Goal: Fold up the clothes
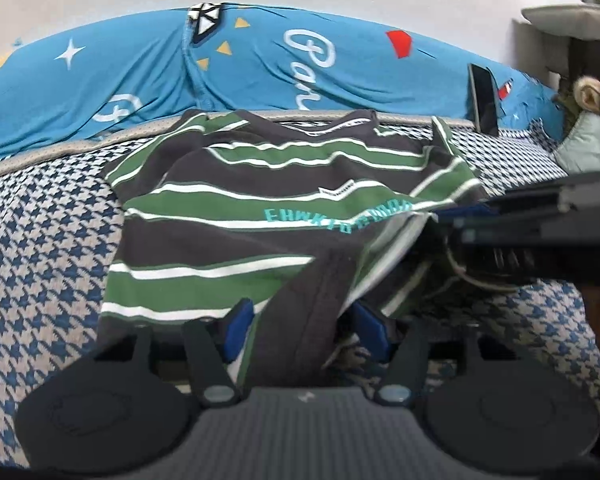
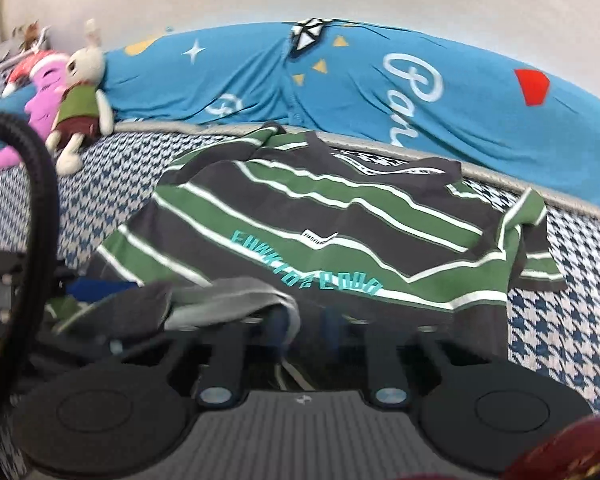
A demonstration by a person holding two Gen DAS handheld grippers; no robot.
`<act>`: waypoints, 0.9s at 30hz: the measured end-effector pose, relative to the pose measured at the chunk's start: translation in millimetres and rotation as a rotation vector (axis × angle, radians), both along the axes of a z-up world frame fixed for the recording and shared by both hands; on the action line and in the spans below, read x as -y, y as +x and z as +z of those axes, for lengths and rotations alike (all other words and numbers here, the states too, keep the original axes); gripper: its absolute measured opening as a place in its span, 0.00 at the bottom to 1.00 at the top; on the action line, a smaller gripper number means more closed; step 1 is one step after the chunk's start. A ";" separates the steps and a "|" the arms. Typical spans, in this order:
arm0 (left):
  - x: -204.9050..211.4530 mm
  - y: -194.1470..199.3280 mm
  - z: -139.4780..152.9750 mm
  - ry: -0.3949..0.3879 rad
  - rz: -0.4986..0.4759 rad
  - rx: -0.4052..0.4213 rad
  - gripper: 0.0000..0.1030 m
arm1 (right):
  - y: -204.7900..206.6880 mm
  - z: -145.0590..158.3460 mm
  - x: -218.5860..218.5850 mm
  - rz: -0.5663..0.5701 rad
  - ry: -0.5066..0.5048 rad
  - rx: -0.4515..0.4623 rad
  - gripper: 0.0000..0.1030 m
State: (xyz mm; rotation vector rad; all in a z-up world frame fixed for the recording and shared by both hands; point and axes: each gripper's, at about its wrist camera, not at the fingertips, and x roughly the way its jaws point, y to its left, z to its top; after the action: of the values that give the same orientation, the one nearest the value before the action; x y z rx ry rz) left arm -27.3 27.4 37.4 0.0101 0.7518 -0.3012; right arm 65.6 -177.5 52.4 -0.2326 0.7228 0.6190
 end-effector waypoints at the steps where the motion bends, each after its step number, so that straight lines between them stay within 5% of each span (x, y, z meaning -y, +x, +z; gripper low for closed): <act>1: 1.9 -0.6 -0.5 0.006 -0.006 0.004 0.67 | -1.8 1.7 1.6 -0.002 0.008 0.003 0.11; 4: 5.3 -1.5 -1.1 0.024 -0.006 0.028 0.67 | -7.2 6.9 6.3 -0.007 0.032 0.011 0.07; 11: 3.9 -6.3 6.2 0.010 0.005 0.100 0.27 | -19.8 19.0 17.2 -0.018 0.088 0.031 0.04; 13: 6.8 -16.4 12.4 0.010 -0.012 0.149 0.22 | -23.4 22.4 20.4 -0.022 0.104 0.037 0.04; 27: 9.5 -98.4 31.6 -0.077 0.011 0.236 0.20 | -91.1 47.7 59.5 -0.044 0.255 0.099 0.04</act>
State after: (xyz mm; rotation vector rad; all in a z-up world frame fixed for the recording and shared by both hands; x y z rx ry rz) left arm -125.6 17.9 69.1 -0.0312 0.5052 -0.3119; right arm -25.6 -237.0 100.1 -0.0120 0.5460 0.6465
